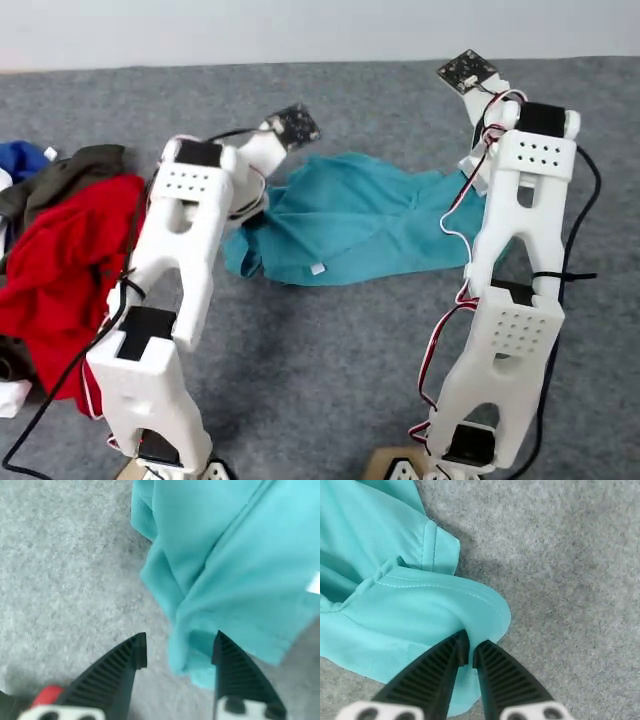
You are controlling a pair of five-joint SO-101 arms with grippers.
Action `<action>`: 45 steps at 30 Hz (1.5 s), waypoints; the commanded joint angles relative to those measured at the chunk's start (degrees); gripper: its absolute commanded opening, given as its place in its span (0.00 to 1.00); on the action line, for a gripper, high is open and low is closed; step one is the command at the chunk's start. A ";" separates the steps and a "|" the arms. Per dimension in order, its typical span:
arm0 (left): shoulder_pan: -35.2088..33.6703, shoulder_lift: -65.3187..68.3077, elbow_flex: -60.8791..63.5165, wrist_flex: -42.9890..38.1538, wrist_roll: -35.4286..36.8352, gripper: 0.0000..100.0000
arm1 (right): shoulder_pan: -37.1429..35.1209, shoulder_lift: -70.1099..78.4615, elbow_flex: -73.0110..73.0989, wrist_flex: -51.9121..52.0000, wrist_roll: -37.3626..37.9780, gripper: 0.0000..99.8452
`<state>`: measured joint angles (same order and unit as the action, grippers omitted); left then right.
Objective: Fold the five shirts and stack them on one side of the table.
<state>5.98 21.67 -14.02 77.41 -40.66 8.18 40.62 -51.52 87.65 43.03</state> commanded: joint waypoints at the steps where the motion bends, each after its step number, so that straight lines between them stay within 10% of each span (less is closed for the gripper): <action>1: 2.64 -0.35 -6.29 10.64 -0.09 0.22 | -0.84 -1.01 -0.62 -0.48 -0.79 0.01; 19: 6.86 10.81 -0.48 5.45 0.18 0.22 | -0.57 -0.92 -0.53 1.98 -0.88 0.01; 31: 7.30 10.90 -1.01 2.29 0.62 0.03 | -0.57 -0.84 -0.44 1.80 -0.88 0.01; 45: 6.77 10.55 -39.78 22.95 3.87 0.00 | -0.57 -10.15 -0.70 4.09 -0.88 0.01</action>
<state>12.66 33.80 -42.24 97.80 -39.96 8.18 37.71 -51.52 90.46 42.86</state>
